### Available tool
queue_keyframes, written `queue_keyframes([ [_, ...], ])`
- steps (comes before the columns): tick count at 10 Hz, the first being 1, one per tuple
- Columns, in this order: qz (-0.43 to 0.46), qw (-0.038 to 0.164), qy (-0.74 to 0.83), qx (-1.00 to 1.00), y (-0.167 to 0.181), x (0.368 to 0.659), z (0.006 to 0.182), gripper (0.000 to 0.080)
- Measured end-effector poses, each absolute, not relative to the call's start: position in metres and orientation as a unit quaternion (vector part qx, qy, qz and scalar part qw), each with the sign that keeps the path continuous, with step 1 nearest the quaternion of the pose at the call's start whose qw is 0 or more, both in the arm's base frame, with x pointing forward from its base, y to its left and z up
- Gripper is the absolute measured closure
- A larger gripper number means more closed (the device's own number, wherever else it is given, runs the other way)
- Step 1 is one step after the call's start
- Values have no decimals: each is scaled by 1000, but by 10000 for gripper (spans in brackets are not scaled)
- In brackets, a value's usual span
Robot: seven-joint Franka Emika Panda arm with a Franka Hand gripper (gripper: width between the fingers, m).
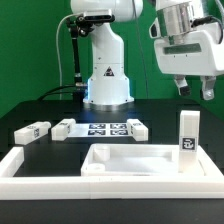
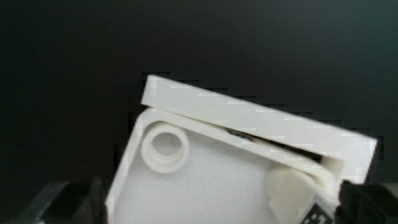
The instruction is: Assemble desk
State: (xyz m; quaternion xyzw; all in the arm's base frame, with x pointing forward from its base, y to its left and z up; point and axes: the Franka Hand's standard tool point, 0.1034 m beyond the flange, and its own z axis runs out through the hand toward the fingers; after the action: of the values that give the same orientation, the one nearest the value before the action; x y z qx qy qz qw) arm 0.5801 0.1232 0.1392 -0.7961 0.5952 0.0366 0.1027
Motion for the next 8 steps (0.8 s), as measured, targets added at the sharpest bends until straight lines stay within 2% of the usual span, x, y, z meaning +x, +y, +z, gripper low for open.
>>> queue_keyframes([
  [1,33,103,565,-818,123,579,138,150],
  [2,24,103,520,-848,124,573,127,150],
  [4,19,94,411,-906,121,537,108,150],
  [5,26,83,368,-926,119,520,101,150],
  [6,25,63,330,-941,120,514,97,150],
  [8,17,64,265,-962,117,517,99,150],
])
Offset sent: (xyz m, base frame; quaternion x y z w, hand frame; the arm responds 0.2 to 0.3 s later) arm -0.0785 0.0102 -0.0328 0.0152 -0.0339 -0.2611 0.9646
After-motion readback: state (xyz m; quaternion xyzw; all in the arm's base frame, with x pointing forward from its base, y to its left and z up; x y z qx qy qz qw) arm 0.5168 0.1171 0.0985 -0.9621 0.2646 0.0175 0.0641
